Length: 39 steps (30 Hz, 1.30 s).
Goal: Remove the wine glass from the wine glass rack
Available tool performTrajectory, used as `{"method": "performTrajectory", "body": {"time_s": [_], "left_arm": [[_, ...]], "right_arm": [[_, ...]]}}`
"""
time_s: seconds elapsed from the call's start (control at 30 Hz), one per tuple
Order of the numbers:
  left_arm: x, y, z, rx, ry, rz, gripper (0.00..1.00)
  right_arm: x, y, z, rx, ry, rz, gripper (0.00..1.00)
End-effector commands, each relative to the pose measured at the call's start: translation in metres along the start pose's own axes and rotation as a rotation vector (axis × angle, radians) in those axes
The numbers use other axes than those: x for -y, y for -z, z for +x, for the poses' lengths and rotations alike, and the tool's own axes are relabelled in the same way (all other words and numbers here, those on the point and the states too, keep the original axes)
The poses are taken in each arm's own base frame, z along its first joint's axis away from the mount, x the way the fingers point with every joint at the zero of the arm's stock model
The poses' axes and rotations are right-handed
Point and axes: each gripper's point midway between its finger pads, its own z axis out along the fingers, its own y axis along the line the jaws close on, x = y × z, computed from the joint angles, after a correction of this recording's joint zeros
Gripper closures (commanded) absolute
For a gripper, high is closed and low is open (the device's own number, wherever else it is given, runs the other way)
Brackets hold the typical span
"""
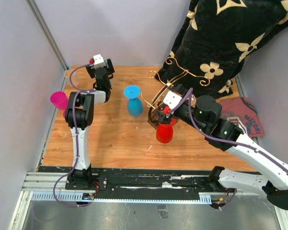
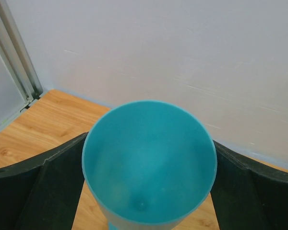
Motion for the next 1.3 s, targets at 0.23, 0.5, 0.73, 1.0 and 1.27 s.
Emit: {"method": "performTrajectory", "body": {"time_s": [0.23, 0.5, 0.73, 1.0, 1.27], "left_arm": [[0.005, 0.01, -0.056, -0.074, 0.105, 0.001, 0.0], [0.011, 0.025, -0.069, -0.213, 0.128, 0.029, 0.0], [0.008, 0.051, -0.105, -0.284, 0.156, 0.047, 0.0], [-0.001, 0.101, -0.164, -0.368, 0.257, 0.065, 0.0], [-0.006, 0.166, -0.188, -0.464, 0.377, 0.145, 0.0]], "right_arm": [[0.022, 0.018, -0.008, -0.106, -0.362, 0.092, 0.01], [-0.001, 0.012, -0.021, -0.221, -0.731, 0.008, 0.23], [-0.042, -0.027, -0.019, -0.281, -1.138, -0.065, 0.28], [-0.06, -0.071, -0.029, -0.23, -1.449, -0.112, 0.39], [-0.062, -0.104, -0.014, -0.26, -1.574, -0.033, 0.57]]}}
